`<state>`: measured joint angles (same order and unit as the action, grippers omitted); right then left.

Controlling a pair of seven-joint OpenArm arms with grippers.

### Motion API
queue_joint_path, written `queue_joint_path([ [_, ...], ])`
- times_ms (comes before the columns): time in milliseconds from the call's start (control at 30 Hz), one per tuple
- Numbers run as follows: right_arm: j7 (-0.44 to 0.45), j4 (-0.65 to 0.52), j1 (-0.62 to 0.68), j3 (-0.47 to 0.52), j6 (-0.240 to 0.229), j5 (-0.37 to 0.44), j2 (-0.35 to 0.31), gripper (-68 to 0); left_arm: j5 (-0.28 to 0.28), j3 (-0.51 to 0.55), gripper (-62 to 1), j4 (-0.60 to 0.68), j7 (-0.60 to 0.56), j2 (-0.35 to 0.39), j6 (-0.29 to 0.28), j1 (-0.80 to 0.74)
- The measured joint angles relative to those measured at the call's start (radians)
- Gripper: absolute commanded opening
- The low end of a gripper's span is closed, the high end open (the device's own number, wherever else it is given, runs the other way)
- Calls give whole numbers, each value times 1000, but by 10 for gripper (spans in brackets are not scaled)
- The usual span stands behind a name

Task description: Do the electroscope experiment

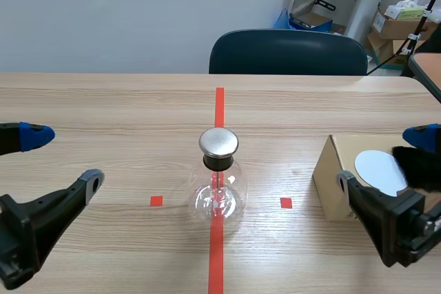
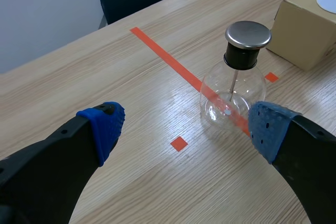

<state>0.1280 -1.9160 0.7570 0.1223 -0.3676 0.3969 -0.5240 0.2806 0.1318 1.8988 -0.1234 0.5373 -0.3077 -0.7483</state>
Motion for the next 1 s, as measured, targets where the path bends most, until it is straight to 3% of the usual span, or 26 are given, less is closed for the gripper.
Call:
queue_joint_path([
  [133, 79, 0, 6, 0, -32, -206, 0, 4, 0, 0, -101, 0, -1, 1, -9, 0],
  [300, 175, -44, 91, 0, -27, -586, 0, 4, 0, 0, -101, 0, -22, 42, -74, 0],
  [333, 207, -55, 117, 0, -2, -673, 0, 4, 0, 0, -101, 0, -31, 51, -87, 0],
  [367, 238, -63, 145, 0, 31, -754, 0, 4, 0, 0, -101, 0, -37, 62, -95, 0],
  [500, 290, -69, 246, 0, 232, -1114, 47, 4, 0, -1, -101, 0, -53, 101, -139, 0],
  [633, 303, -58, 325, 0, 496, -1351, 155, 4, -4, -35, -101, 1, -53, 136, -138, 0],
  [700, 296, -36, 333, 0, 600, -1431, 196, 4, -24, -64, -101, 1, -53, 149, -138, 0],
  [767, 273, -1, 325, 0, 676, -1496, 223, 4, -40, -85, -101, 1, -60, 163, -138, 0],
  [900, 255, 103, 281, -5, 739, -1537, 234, 4, -80, -122, -101, 1, -104, 207, -138, 0],
  [1000, 198, 191, 222, -39, 824, -1548, 232, 4, -91, -145, -101, 1, -121, 236, -138, 0],
])
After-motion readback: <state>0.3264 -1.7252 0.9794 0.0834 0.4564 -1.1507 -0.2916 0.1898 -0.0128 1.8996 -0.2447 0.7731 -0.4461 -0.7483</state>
